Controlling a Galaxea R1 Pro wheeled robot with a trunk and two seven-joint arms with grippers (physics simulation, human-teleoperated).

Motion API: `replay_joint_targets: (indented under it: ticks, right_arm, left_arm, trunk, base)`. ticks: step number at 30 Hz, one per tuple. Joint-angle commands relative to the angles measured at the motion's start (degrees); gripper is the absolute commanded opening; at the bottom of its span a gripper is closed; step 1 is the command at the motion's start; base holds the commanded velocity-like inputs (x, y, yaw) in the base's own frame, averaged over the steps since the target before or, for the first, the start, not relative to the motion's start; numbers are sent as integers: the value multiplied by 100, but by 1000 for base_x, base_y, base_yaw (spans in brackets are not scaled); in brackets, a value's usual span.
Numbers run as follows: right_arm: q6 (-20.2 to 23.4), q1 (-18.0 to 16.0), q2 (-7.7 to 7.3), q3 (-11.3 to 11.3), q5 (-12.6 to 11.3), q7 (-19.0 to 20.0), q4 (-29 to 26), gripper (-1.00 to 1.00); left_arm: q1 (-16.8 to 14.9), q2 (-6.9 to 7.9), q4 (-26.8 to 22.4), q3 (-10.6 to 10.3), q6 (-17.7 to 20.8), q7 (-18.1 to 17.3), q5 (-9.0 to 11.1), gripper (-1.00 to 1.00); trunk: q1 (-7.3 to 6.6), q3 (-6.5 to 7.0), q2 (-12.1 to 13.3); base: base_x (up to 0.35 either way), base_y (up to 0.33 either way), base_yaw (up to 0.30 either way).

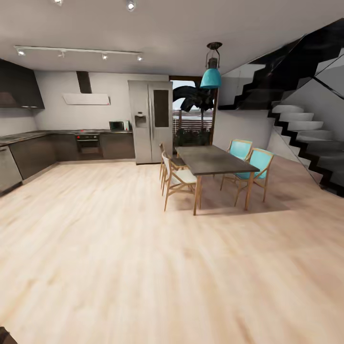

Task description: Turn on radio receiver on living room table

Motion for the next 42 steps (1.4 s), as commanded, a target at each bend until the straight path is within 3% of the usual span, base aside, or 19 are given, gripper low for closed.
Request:
replay_joint_targets:
  ticks: [1,14,42]
  right_arm:
    - [5,7,0,31,30,19,-8,100]
    - [-26,7,0,0,-9,-9,-8,100]
    - [-27,7,0,3,-14,-11,-8,100]
  left_arm:
    - [7,-2,-31,-26,6,-16,0,100]
    - [7,-8,-166,12,-85,-16,0,100]
    - [7,-9,-173,11,-89,-16,0,100]
  trunk:
    - [1,0,1]
    - [1,0,1]
    - [1,0,1]
  base:
    - [0,0,-2]
    - [0,0,-33]
    - [0,0,-276]
